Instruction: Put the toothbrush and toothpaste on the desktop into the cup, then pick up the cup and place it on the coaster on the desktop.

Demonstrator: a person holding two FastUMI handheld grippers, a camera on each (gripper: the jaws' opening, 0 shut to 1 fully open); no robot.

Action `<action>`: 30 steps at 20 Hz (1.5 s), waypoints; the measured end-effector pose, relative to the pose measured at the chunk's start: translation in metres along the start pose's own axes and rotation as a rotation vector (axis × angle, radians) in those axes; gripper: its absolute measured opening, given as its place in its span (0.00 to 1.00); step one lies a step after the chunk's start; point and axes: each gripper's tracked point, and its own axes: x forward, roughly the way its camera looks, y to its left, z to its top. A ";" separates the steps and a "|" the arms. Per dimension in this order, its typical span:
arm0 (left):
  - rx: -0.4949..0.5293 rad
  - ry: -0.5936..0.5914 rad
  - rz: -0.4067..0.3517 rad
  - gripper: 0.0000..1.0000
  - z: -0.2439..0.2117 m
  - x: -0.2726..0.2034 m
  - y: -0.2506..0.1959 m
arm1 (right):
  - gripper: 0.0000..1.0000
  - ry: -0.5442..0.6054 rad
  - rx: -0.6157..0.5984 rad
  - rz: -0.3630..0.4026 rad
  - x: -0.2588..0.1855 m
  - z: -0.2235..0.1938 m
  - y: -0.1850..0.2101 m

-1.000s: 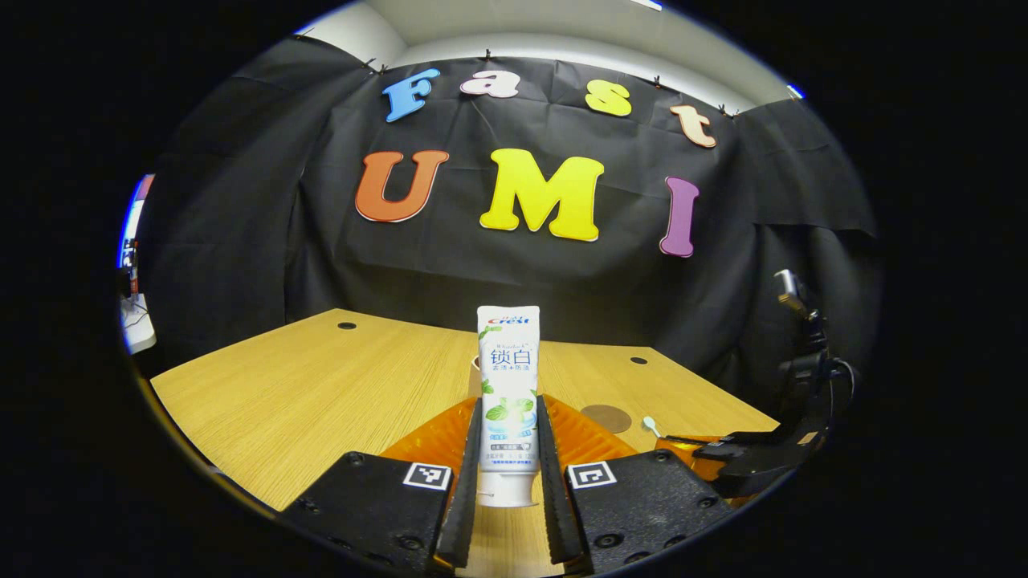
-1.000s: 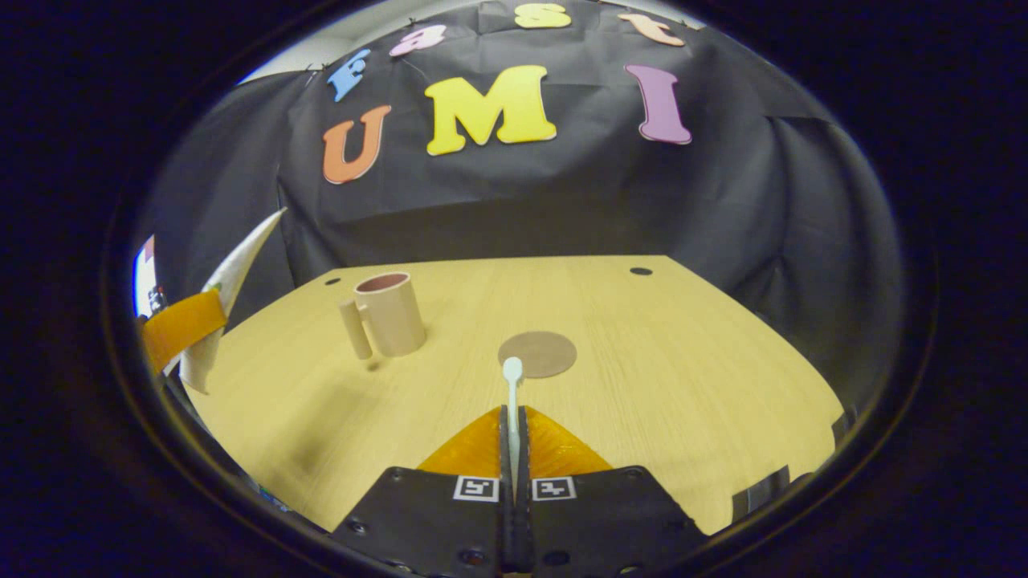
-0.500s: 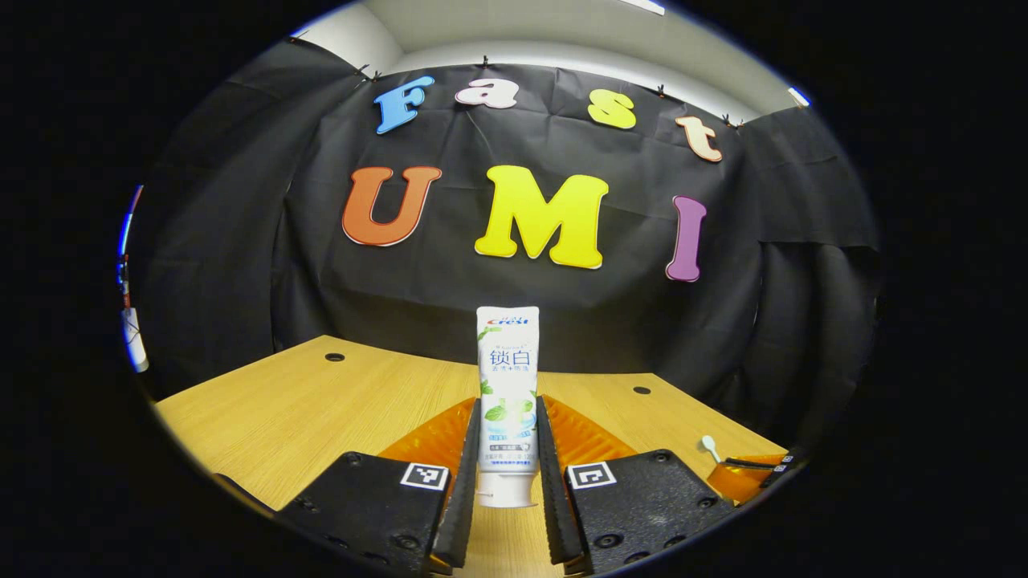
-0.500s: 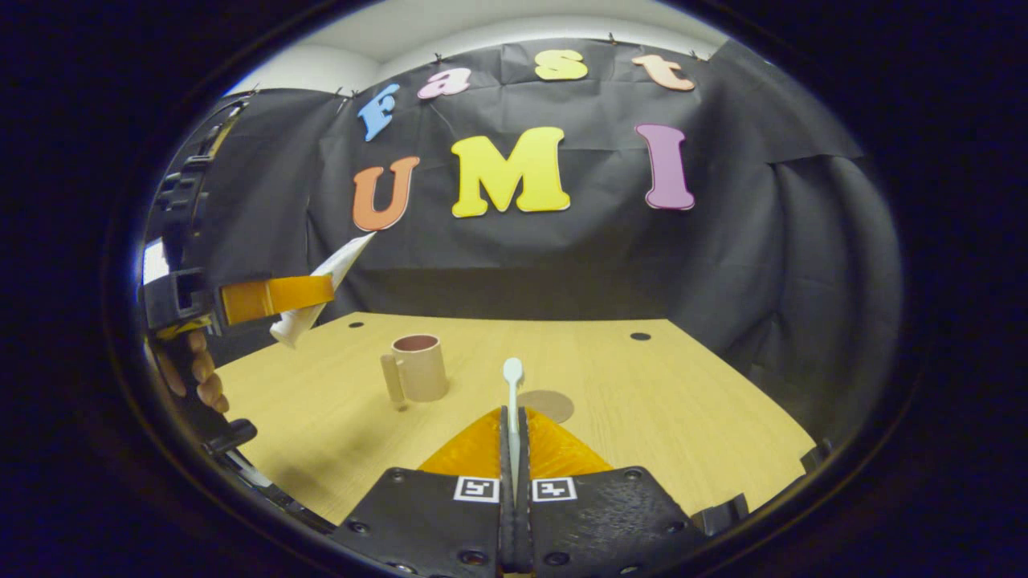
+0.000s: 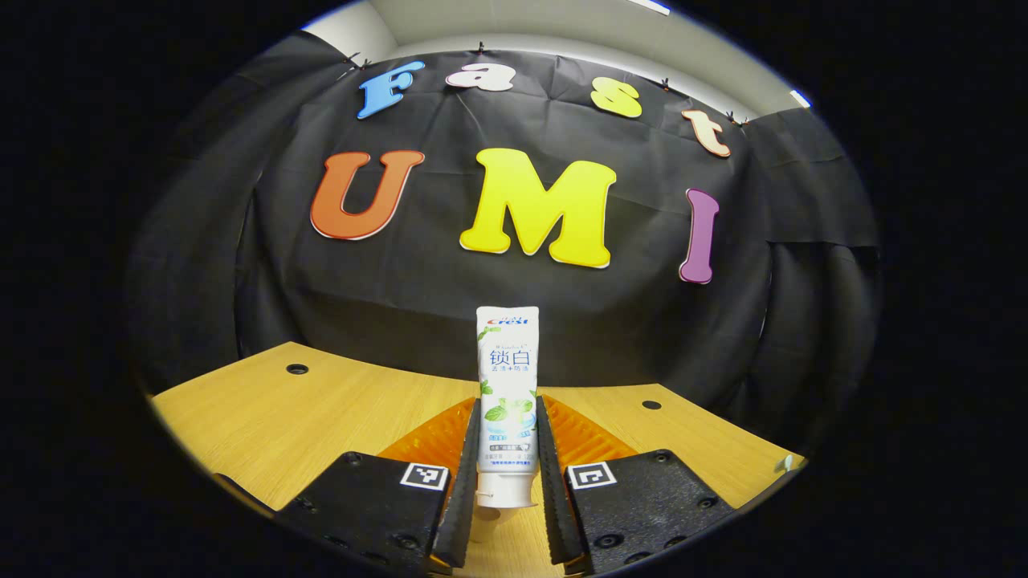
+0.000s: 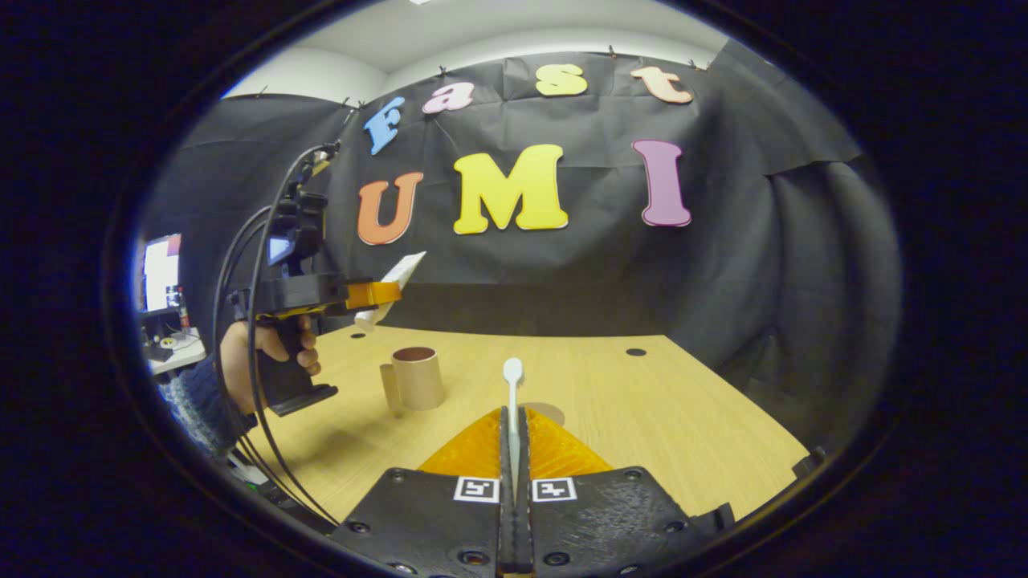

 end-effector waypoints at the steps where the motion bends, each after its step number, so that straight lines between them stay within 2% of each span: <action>1: 0.000 0.011 -0.006 0.40 -0.005 0.005 -0.001 | 0.00 -0.008 -0.001 -0.006 -0.001 0.002 -0.003; 13: -0.004 0.044 0.047 0.42 -0.029 0.020 0.011 | 0.00 0.005 0.027 -0.018 0.003 -0.009 -0.018; 18: 0.017 0.056 0.047 0.45 -0.034 0.019 0.009 | 0.00 0.003 0.005 -0.012 0.003 -0.012 -0.012; 30: 0.072 0.076 0.093 0.45 -0.040 0.029 0.018 | 0.00 0.030 0.035 -0.017 0.007 -0.020 -0.018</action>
